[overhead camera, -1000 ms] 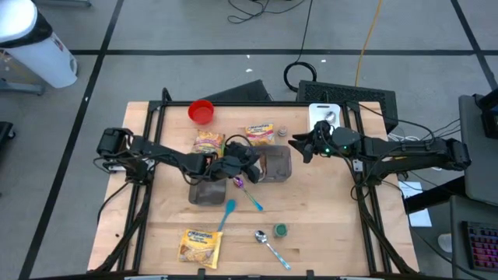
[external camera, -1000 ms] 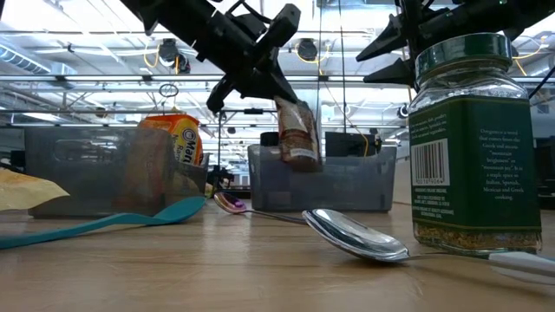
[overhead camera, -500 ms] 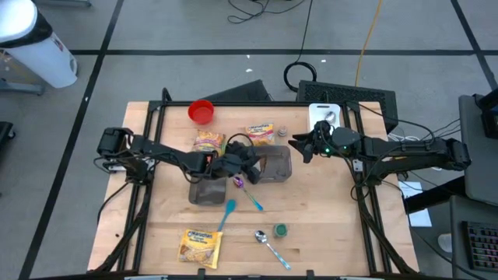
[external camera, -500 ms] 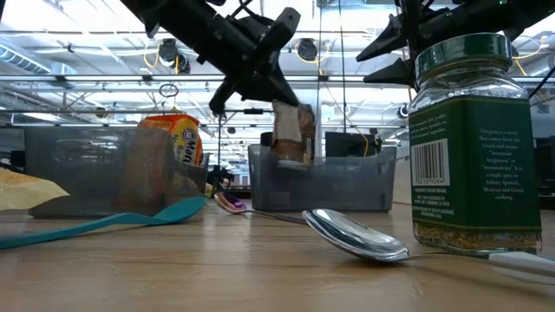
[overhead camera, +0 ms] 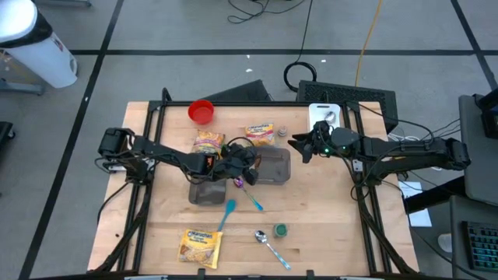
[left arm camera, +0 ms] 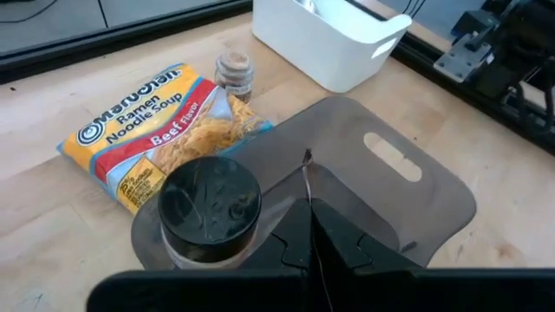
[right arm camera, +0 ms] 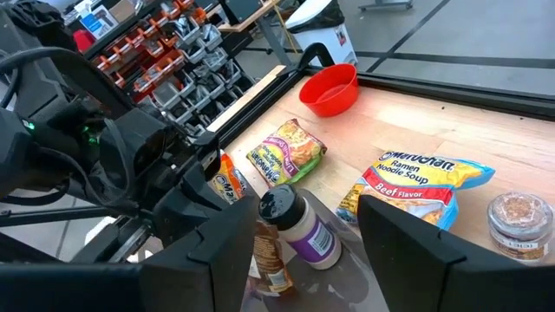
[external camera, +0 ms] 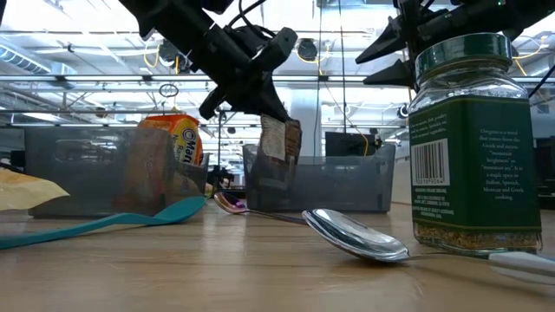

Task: Pick & Place Food Item
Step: Put the orange spice bag into the right black bin

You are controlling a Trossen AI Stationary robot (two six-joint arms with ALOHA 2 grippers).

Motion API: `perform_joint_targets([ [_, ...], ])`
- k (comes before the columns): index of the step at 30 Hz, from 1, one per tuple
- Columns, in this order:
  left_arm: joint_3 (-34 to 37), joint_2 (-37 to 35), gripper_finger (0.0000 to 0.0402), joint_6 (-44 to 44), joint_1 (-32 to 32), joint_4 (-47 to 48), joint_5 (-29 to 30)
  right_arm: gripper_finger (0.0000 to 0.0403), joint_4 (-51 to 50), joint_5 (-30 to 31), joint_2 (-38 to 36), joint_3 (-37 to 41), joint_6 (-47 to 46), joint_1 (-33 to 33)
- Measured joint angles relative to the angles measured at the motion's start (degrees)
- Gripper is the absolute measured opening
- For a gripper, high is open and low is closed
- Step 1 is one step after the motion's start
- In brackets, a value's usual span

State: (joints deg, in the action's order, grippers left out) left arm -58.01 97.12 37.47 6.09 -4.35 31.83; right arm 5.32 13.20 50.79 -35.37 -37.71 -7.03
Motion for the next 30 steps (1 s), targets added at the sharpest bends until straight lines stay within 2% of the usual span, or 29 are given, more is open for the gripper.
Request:
perform_joint_targets([
  [22, -0.04, 2.67, 0.0004, 0.17, 0.00, -1.52, 0.15, 0.0196, 0.02, -0.01, 1.38, -0.03, -0.56, 0.00],
  [30, -0.04, 2.67, 0.0031, 0.05, 0.00, -1.36, 0.10, 0.0196, 0.02, -0.01, 1.38, -0.03, -0.40, 0.00],
])
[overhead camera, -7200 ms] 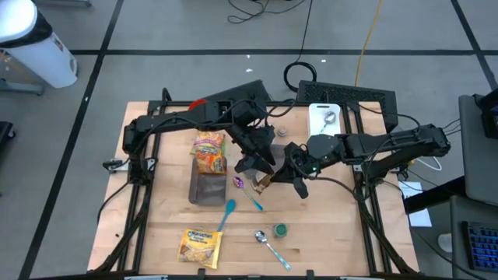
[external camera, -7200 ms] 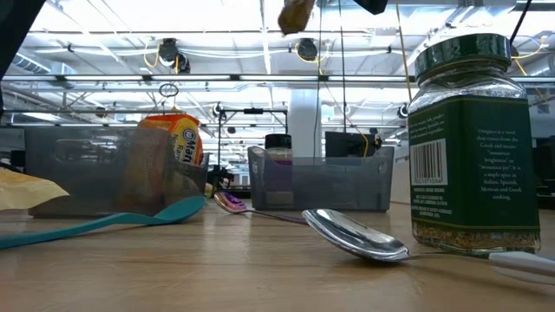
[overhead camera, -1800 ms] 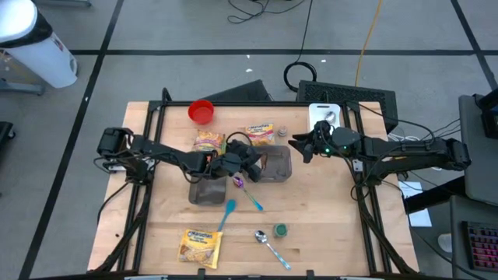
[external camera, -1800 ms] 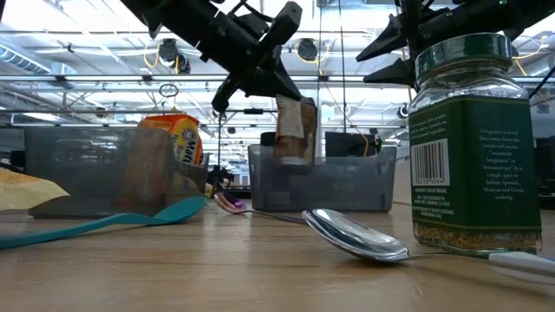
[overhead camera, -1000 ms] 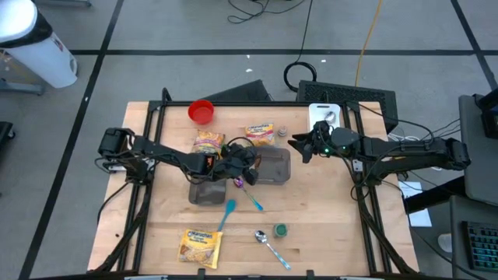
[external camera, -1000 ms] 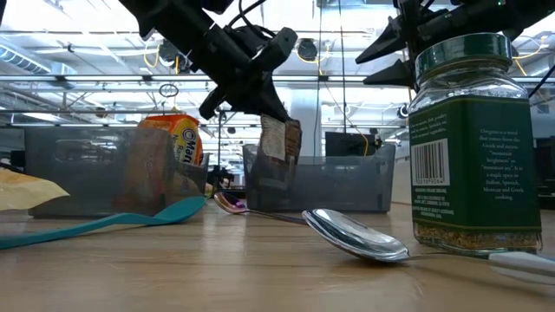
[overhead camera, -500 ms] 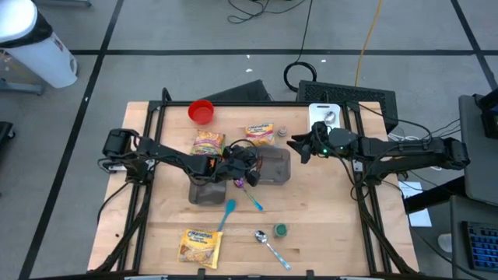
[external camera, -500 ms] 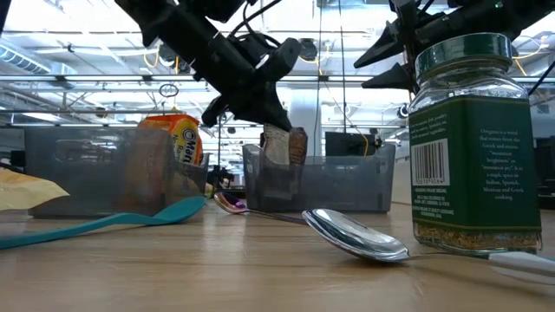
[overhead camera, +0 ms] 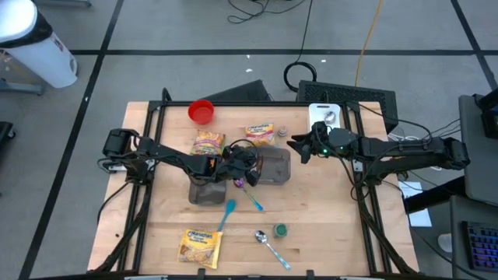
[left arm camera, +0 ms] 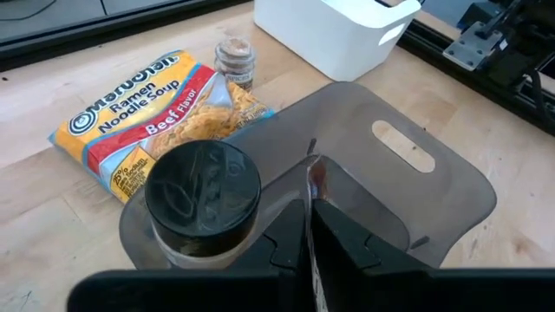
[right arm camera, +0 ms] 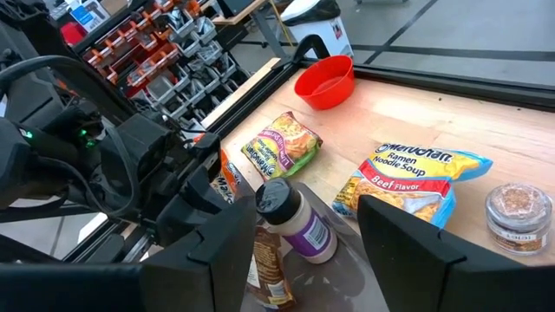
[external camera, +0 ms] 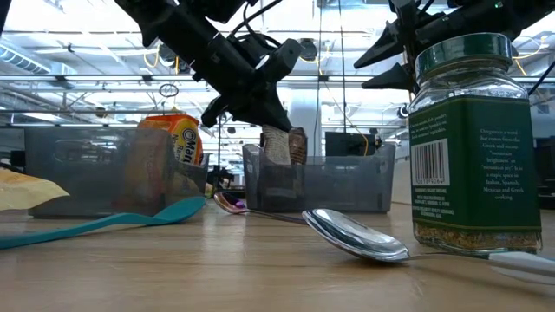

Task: Pick & Place Food Item
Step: Put the orange spice bag into the right black bin

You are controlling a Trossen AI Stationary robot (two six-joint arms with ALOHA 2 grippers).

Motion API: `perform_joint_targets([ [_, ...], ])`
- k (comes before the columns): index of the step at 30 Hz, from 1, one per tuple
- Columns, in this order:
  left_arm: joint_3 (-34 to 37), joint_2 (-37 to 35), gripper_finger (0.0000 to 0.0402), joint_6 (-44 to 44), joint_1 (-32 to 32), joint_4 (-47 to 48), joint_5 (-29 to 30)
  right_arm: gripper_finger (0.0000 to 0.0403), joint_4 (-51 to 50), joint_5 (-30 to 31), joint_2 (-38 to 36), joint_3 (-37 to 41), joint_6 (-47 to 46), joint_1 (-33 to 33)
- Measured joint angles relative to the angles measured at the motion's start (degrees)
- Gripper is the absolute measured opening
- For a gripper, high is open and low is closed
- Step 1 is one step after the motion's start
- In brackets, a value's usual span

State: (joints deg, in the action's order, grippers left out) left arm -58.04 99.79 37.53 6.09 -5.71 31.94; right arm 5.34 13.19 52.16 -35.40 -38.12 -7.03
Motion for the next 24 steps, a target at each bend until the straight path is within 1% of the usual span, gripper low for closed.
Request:
perform_joint_targets([
  [11, 0.00, 0.00, 0.0037, -0.40, 0.00, 0.03, -0.48, 0.0196, -0.01, 0.00, 0.00, 0.00, 0.40, 0.01],
  [16, 0.00, 0.00, 0.0040, -1.48, -0.21, -0.03, -2.45, 0.0196, -0.02, -0.02, 0.00, 0.00, 0.40, 0.00],
  [19, 0.00, 0.00, 0.0055, -0.99, -0.55, -0.02, -3.90, 0.0196, -0.02, -0.02, 0.00, 0.00, 0.43, 0.00],
  [22, 0.00, 0.00, 0.0080, -0.77, -0.76, -0.03, -4.01, 0.0196, -0.02, -0.02, 0.00, 0.00, 0.43, 0.00],
  [24, 0.00, 0.00, 0.0096, -0.73, -1.03, -0.04, -5.38, 0.0196, -0.02, -0.02, 0.00, 0.00, 0.43, 0.01],
])
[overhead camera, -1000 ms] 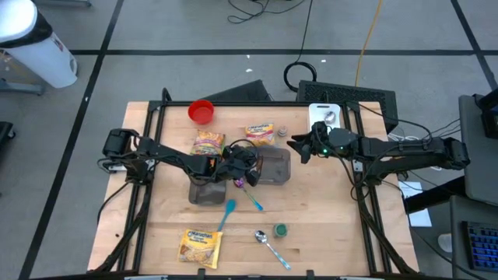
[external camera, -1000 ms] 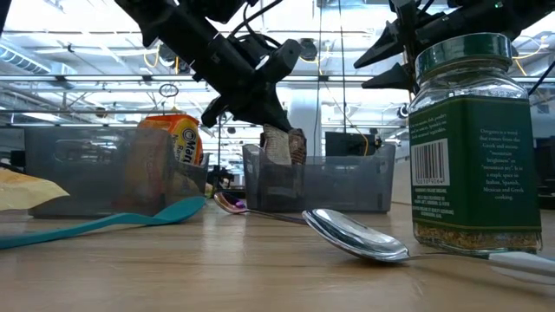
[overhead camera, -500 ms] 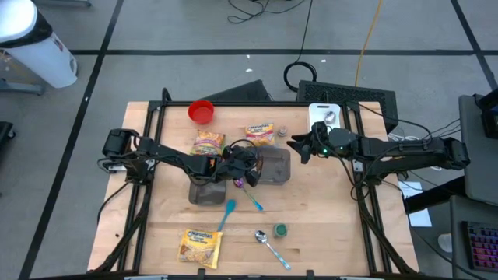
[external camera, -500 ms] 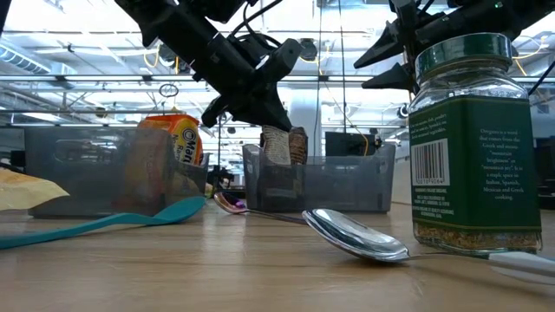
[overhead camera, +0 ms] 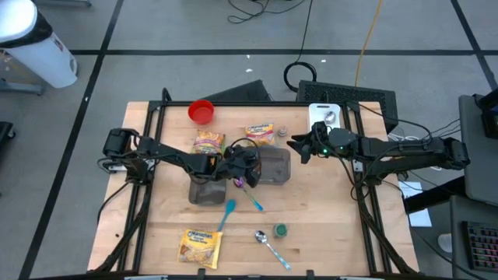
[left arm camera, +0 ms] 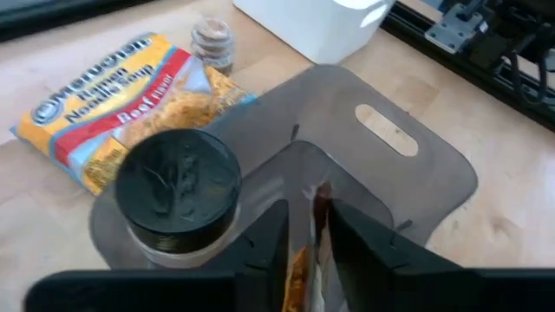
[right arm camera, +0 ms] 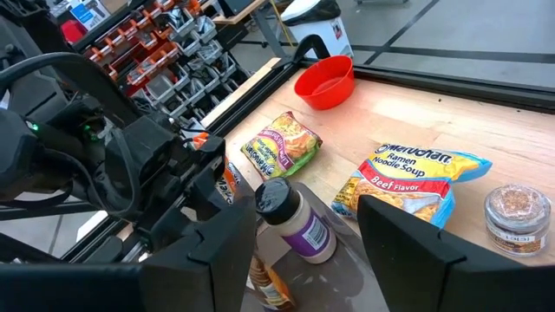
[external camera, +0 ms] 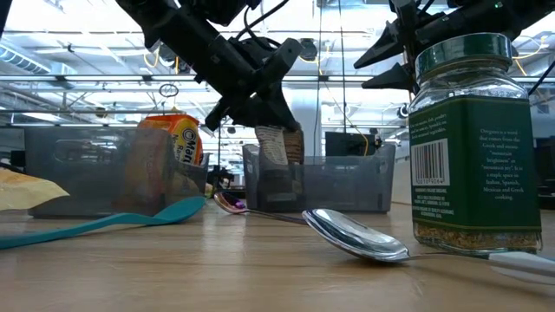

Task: Pick & Place Food Item
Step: Put the orange spice bag into the right black bin, then put the blue patterned spoon into the white bin

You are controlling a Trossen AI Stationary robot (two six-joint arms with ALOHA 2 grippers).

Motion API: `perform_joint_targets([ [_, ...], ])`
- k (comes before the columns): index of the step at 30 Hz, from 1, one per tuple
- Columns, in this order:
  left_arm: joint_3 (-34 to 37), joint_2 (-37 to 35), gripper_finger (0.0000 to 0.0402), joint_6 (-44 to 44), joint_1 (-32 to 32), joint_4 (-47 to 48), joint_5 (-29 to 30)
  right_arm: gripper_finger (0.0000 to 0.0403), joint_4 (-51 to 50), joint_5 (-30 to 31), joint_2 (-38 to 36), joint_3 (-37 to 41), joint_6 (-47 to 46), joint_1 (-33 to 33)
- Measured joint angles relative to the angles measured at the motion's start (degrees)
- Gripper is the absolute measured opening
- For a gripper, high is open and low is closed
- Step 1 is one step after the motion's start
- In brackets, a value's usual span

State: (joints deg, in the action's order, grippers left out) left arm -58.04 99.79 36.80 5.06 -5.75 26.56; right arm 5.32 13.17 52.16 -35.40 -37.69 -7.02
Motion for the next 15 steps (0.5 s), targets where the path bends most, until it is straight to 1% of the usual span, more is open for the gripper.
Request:
perform_joint_targets([
  [6, 0.00, -0.02, 0.0129, 0.15, -0.98, 0.00, -4.58, 0.0196, 0.00, 0.00, 0.00, 0.00, 0.02, 0.00],
  [15, 0.02, -3.70, 0.0138, -1.63, -0.98, 1.04, -6.18, 0.0196, 0.00, 0.00, 0.00, 0.00, 0.87, -0.01],
])
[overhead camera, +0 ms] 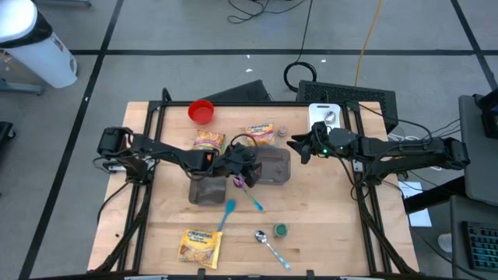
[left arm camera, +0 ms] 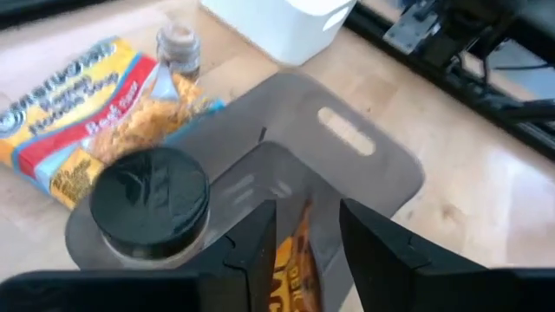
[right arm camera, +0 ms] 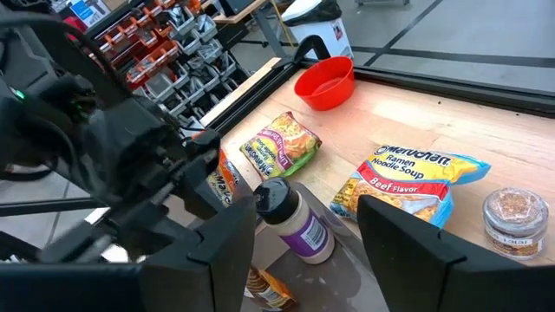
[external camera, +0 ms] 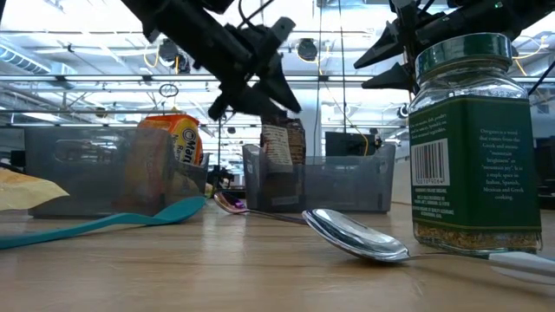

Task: Pick & Place Food Item
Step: Put the blue patterned spoon into the white bin

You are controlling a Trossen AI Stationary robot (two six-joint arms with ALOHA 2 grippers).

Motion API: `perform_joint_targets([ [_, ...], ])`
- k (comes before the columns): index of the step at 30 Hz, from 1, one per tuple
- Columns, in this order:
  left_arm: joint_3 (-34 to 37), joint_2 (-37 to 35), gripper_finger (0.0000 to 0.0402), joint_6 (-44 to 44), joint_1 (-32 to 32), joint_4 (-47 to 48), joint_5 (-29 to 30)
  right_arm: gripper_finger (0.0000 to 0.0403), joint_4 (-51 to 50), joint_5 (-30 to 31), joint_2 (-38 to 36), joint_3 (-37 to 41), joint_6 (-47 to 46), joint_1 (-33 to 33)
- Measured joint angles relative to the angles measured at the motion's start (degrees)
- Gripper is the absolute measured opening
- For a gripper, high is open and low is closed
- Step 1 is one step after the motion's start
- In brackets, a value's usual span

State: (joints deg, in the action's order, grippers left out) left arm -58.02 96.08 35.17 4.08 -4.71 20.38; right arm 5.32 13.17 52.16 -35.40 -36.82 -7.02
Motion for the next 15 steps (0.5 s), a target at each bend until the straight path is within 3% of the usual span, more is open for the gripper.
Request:
perform_joint_targets([
  [15, 0.00, -13.65, 0.0138, -6.90, -0.11, 1.29, 0.07, 0.0196, 0.07, 0.08, -0.02, 0.02, 3.34, 0.00],
])
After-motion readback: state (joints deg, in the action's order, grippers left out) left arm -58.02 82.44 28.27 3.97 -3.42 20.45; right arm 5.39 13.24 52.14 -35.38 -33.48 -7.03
